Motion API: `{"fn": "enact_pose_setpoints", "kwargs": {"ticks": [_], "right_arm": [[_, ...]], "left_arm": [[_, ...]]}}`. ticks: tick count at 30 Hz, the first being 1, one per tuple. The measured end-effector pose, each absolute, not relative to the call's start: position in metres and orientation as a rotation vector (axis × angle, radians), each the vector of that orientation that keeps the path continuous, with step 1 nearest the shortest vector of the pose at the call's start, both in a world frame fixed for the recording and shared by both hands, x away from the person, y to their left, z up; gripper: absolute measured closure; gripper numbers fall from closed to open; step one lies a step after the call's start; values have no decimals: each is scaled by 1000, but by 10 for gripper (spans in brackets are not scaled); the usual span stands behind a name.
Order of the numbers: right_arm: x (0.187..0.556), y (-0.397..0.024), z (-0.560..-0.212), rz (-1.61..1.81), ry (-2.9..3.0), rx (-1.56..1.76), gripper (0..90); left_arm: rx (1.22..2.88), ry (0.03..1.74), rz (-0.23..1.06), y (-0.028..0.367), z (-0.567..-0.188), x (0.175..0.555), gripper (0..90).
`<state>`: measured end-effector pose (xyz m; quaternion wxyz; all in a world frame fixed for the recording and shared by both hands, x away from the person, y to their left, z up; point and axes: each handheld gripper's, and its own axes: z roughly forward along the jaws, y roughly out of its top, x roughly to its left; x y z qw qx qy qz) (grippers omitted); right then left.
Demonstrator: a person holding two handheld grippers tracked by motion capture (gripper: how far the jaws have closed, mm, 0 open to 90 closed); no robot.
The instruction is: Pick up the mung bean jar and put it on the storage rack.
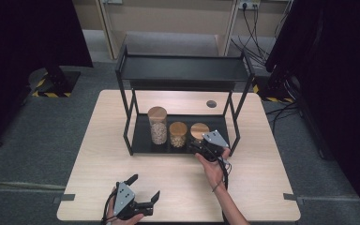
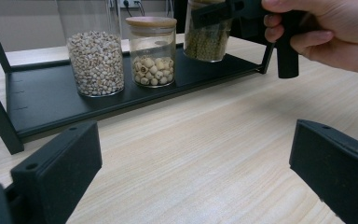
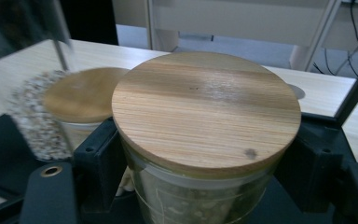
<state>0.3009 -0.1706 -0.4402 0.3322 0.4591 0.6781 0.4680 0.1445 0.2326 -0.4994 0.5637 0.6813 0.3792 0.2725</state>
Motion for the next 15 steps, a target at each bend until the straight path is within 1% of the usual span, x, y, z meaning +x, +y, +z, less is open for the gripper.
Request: {"fn": "enact_pose_setpoints", "kwargs": {"ticks": [15], "right_arm": [[324, -162, -449, 1136, 1781, 1209, 253]], "left_arm": [[1603, 890, 637, 233, -499, 145, 16]]}}
